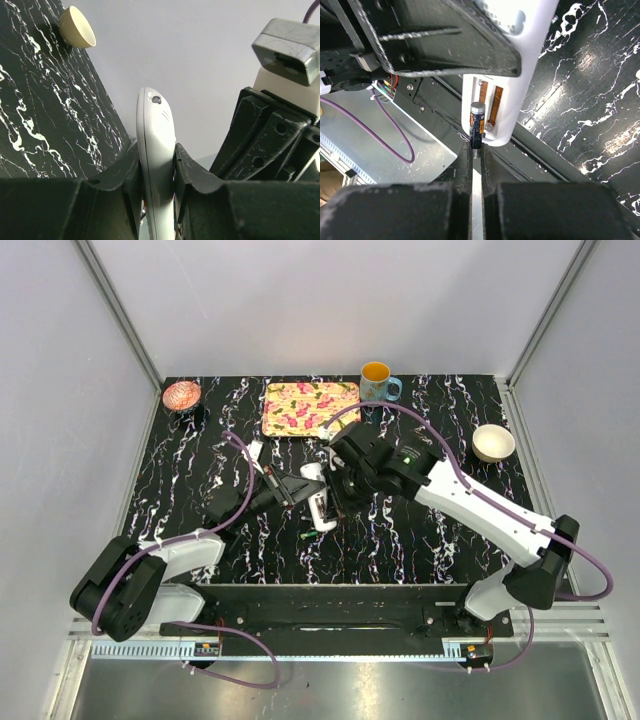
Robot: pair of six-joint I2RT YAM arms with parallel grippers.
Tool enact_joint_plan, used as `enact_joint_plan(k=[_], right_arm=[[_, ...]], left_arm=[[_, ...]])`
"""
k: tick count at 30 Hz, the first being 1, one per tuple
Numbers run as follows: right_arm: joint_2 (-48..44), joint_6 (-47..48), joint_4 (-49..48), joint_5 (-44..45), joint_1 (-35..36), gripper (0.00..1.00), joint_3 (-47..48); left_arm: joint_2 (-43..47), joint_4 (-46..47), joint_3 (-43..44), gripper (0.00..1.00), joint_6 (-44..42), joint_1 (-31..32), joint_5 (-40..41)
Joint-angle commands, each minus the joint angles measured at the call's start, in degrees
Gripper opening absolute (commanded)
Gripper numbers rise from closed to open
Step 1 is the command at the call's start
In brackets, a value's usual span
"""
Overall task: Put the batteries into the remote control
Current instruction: Load the battery into the remote control.
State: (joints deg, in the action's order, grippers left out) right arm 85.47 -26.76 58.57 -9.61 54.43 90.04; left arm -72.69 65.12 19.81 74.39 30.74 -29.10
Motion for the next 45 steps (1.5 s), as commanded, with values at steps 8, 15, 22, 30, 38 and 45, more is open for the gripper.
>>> enact_joint_plan(k=[8, 15, 22, 30, 38, 45], right_arm=[[5.32, 1.36, 2.61, -1.56, 0.58, 0.0, 5.59], [5.76, 1.19, 2.96, -0.24, 0.5, 0.0, 5.59], [6.29, 1.36, 2.78, 0.38, 0.5, 0.0, 5.76], [7.96, 1.54, 2.69, 1.34, 0.41, 0.0, 7.16], [8.66, 1.45, 1.99, 4.77, 0.32, 0.0, 7.69], [9.36, 0.22, 1.03, 6.44, 0.15, 0.0, 8.48]], left_arm=[[1.76, 0.71, 0.67, 0.0, -1.18, 0.28, 2.03], [2.63, -0.96, 0.58, 0.0, -2.41, 0.2, 2.91], [3.34, -2.11, 0.4, 0.0, -3.29, 0.81, 3.7], [3.6, -1.58, 0.49, 0.0, -2.85, 2.39, 3.7], [5.1, -0.79, 0.14, 0.0, -1.36, 3.53, 3.79], [5.1, 1.58, -0.39, 0.0, 1.19, 4.59, 4.93]])
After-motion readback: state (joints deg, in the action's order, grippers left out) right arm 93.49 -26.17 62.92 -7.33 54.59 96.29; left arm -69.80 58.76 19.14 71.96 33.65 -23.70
